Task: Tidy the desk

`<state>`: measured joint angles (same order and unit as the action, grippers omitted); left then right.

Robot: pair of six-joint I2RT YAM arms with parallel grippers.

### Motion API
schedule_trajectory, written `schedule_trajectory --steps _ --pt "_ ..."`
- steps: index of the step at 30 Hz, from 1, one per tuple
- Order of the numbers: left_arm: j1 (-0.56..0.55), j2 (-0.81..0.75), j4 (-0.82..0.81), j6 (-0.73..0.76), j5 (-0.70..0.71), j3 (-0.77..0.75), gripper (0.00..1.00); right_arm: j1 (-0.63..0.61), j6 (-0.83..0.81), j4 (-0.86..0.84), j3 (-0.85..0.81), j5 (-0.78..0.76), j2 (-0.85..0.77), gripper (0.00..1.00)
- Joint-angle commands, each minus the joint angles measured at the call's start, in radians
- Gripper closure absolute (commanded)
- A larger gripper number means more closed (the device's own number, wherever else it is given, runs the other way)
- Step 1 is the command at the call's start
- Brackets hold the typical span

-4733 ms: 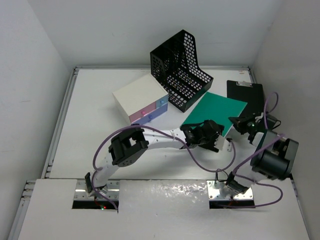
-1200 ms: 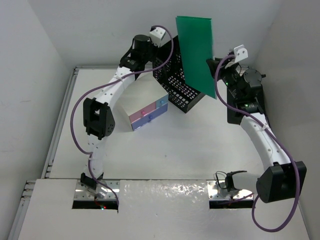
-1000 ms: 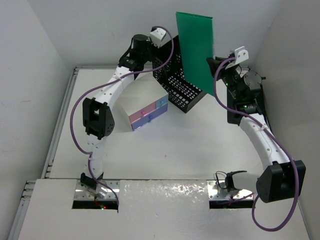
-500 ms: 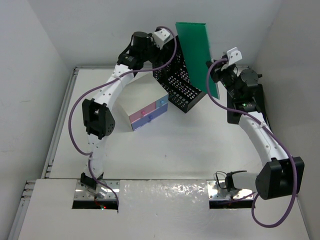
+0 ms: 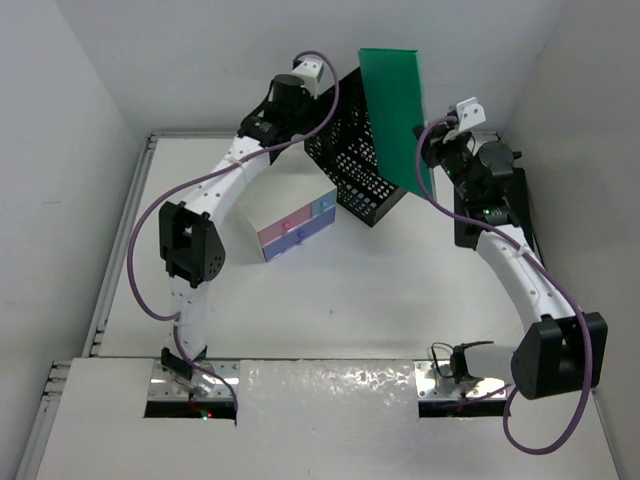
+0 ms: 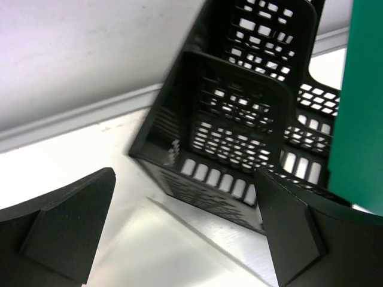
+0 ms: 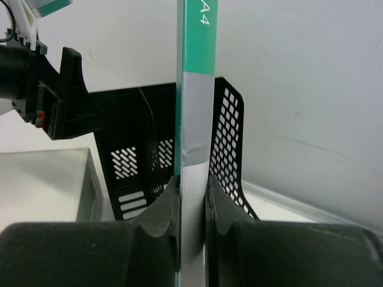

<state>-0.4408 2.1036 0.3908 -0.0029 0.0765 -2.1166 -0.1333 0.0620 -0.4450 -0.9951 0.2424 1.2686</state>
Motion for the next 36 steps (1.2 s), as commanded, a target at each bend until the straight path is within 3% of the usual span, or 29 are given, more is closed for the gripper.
schedule_trajectory --steps 1,8,10,11,13,16,18,25,28,36 --pt "-0.042 0.016 -0.003 -0.078 0.118 -0.006 0.0 0.003 0.024 -0.106 0.016 -0.031 -0.047 1.0" --pt "-0.039 0.133 0.06 -0.082 0.144 -0.117 0.01 0.003 0.032 -0.098 0.032 -0.041 -0.06 1.0" --pt "-0.029 0.145 0.082 -0.078 0.12 -0.125 0.11 0.004 0.032 -0.1 0.032 -0.026 -0.063 1.0" --pt "-0.021 0.135 0.074 -0.077 0.096 -0.112 0.27 0.003 0.029 -0.1 0.032 -0.02 -0.066 1.0" --pt "-0.015 0.102 0.047 -0.059 0.08 -0.048 0.47 0.004 0.016 -0.103 0.033 -0.002 -0.074 1.0" --pt "-0.01 0.075 -0.006 -0.014 0.08 0.004 0.67 0.003 -0.007 -0.156 0.046 0.023 -0.072 1.0" --pt "-0.003 0.07 -0.027 0.033 0.072 0.01 0.76 0.003 -0.005 -0.204 0.044 0.028 -0.055 1.0" --pt "0.01 0.073 -0.069 0.175 0.002 0.021 0.96 0.001 0.087 -0.454 0.044 0.092 0.04 1.0" --pt "0.02 0.065 -0.073 0.182 0.003 0.032 0.96 -0.011 0.108 -0.537 0.061 0.052 0.064 1.0" --pt "0.022 0.021 -0.125 0.142 -0.044 0.118 0.93 -0.14 0.036 -0.73 0.139 -0.224 0.149 1.0"
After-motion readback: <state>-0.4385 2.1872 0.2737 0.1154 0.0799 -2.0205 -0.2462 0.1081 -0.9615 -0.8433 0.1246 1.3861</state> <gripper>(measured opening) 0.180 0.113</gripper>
